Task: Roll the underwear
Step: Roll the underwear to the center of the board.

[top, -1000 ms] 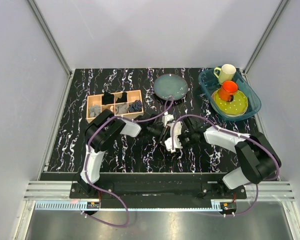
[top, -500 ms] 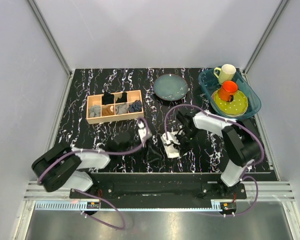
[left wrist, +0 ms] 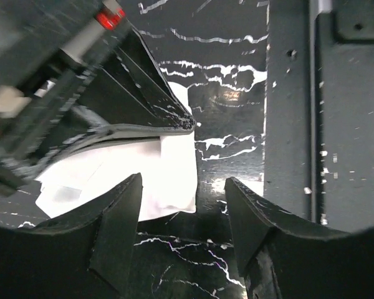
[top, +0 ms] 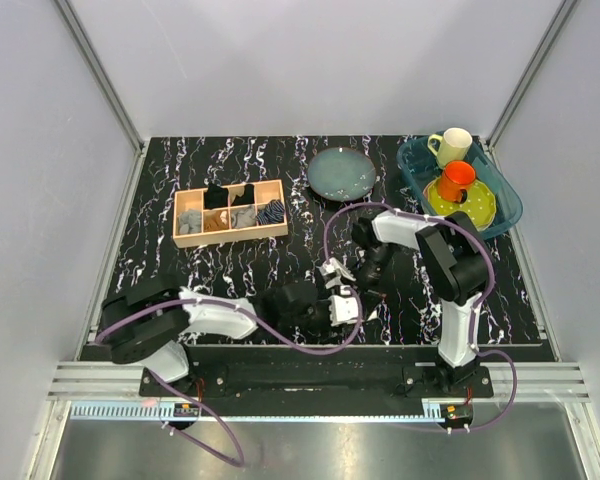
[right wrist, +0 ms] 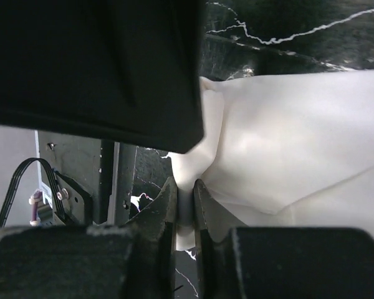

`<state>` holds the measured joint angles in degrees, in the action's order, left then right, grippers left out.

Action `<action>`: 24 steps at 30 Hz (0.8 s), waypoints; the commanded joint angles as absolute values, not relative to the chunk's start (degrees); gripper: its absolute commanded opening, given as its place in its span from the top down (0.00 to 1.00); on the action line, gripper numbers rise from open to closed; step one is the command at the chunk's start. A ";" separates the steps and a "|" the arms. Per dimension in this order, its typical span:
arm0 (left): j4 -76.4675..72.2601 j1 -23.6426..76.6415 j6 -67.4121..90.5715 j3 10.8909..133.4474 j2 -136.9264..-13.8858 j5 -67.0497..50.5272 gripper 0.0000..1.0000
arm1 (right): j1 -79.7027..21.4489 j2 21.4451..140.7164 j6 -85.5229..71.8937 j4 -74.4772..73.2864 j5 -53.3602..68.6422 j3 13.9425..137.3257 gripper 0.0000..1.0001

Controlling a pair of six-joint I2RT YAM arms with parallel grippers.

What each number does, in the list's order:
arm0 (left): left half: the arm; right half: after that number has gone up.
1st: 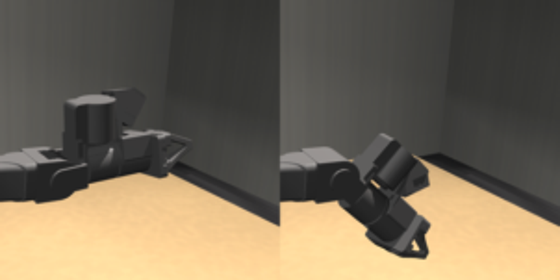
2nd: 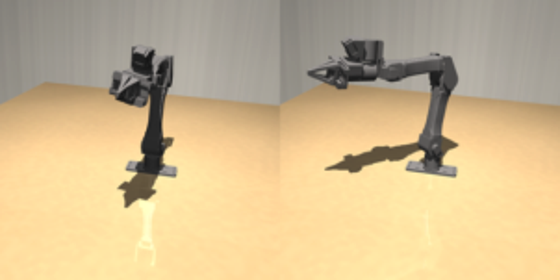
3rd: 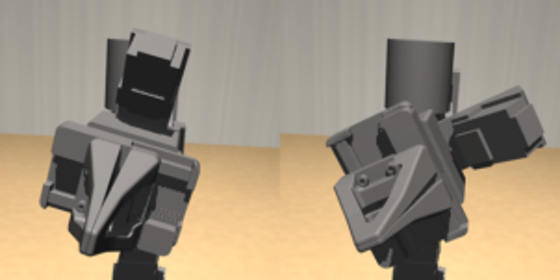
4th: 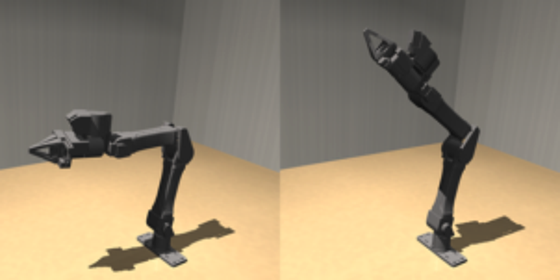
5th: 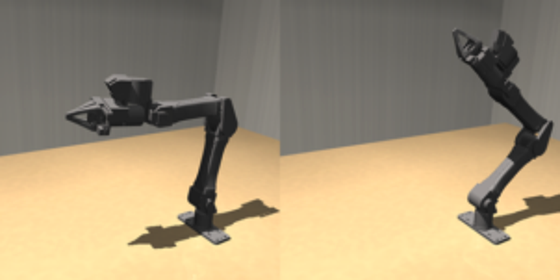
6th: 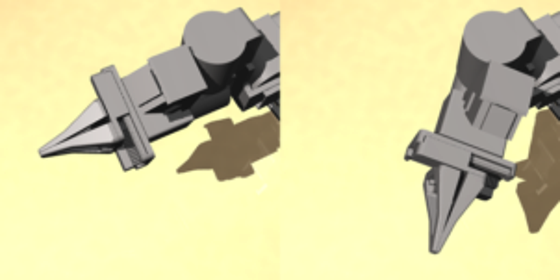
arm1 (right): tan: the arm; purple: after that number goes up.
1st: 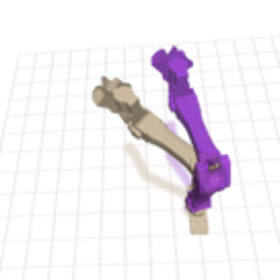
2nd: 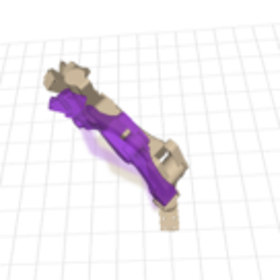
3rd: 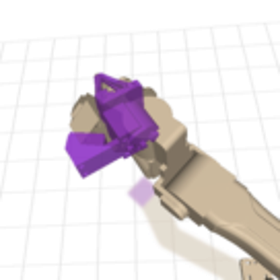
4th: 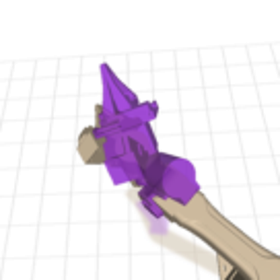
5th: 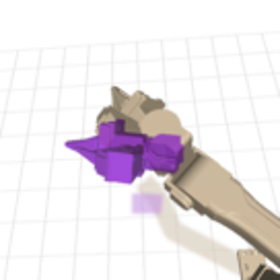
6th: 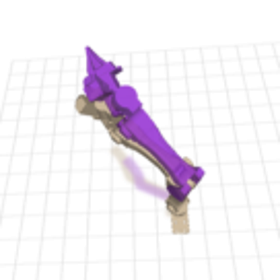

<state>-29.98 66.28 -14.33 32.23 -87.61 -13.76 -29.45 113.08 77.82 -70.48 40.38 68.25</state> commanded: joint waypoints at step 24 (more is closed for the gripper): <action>-11.08 54.50 -5.37 47.98 -104.05 -35.30 1.00 | -10.29 92.13 74.25 -60.91 47.81 63.55 0.54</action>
<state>-15.77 59.44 -12.29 45.32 -100.60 -21.32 -13.65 101.30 72.82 -64.18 44.82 65.84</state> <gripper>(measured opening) 0.056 0.447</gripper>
